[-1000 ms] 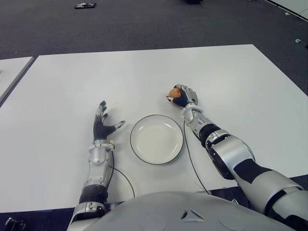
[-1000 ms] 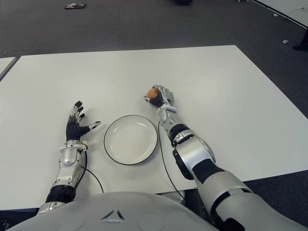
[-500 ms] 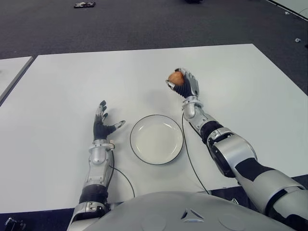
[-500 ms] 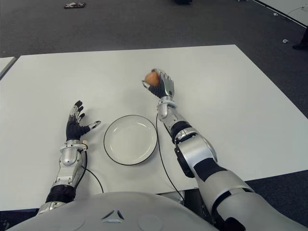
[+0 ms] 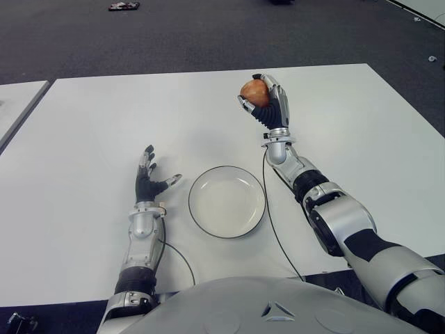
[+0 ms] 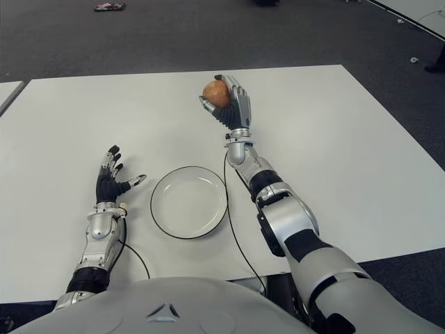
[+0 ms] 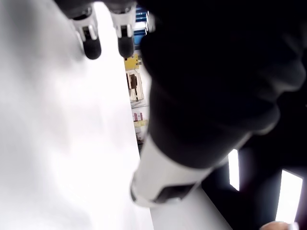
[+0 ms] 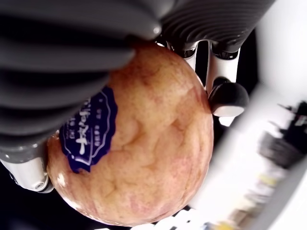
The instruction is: Put the apples into the plate.
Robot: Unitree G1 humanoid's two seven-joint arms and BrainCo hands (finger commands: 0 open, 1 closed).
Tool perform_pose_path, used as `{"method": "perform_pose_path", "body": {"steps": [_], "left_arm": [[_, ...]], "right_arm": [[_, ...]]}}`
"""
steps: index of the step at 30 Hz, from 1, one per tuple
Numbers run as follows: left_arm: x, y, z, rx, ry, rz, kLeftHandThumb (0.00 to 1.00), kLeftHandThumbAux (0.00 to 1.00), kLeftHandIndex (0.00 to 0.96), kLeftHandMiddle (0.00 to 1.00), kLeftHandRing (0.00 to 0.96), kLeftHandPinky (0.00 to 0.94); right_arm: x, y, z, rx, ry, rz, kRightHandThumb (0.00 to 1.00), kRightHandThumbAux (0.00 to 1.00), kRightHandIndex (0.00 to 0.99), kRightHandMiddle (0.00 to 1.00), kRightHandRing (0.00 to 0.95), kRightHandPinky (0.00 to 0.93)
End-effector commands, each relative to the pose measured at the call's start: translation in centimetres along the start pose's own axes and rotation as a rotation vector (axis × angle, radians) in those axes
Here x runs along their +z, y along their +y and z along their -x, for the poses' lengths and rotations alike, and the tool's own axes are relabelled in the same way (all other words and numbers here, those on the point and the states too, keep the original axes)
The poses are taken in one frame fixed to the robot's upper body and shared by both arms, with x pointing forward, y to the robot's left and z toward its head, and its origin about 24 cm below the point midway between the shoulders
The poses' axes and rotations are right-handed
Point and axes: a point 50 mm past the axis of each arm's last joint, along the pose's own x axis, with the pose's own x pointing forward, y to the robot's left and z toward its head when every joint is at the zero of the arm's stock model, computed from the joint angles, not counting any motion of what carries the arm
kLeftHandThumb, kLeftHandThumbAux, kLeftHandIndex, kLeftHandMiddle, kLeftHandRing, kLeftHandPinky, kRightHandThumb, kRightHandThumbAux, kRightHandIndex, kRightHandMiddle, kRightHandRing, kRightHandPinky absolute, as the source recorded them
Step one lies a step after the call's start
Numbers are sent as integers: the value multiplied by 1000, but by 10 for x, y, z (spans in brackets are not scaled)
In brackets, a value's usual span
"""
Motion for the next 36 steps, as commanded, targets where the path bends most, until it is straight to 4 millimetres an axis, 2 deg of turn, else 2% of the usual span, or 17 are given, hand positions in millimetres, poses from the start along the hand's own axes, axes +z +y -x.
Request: {"method": "perform_pose_path", "body": {"steps": [1, 4, 12, 16, 22, 30, 31, 33, 36], "left_arm": [[-10, -2, 5, -30, 56, -4, 0, 502, 0, 0, 0, 0], [-10, -2, 5, -32, 58, -4, 0, 500, 0, 0, 0, 0], [-12, -2, 5, -32, 68, 1, 0, 499, 0, 0, 0, 0], [-12, -2, 5, -31, 66, 5, 0, 497, 0, 0, 0, 0], [-11, -2, 5, -33, 64, 7, 0, 488, 0, 0, 0, 0], [-11, -3, 6, -38, 64, 2, 0, 486, 0, 0, 0, 0], [-11, -3, 6, -38, 64, 1, 0, 486, 0, 0, 0, 0], [-10, -3, 6, -38, 65, 1, 0, 485, 0, 0, 0, 0], [-10, -3, 6, -36, 64, 1, 0, 484, 0, 0, 0, 0]], "right_arm": [[15, -1, 11, -7, -53, -109, 855, 677, 399, 547, 870, 886], [19, -4, 16, 6, -60, -139, 855, 677, 400, 550, 871, 887], [40, -13, 49, 92, -112, -236, 855, 676, 403, 557, 867, 883], [51, -13, 72, 154, -106, -276, 852, 678, 401, 555, 864, 881], [49, -7, 117, 246, -33, -322, 849, 679, 398, 550, 858, 873], [46, -2, 145, 345, 7, -342, 847, 680, 398, 547, 853, 863], [46, -2, 147, 359, 10, -343, 804, 691, 413, 662, 857, 868], [47, -1, 151, 381, 12, -346, 767, 702, 426, 765, 861, 873], [50, 0, 158, 429, 16, -354, 742, 709, 435, 836, 863, 878]]}}
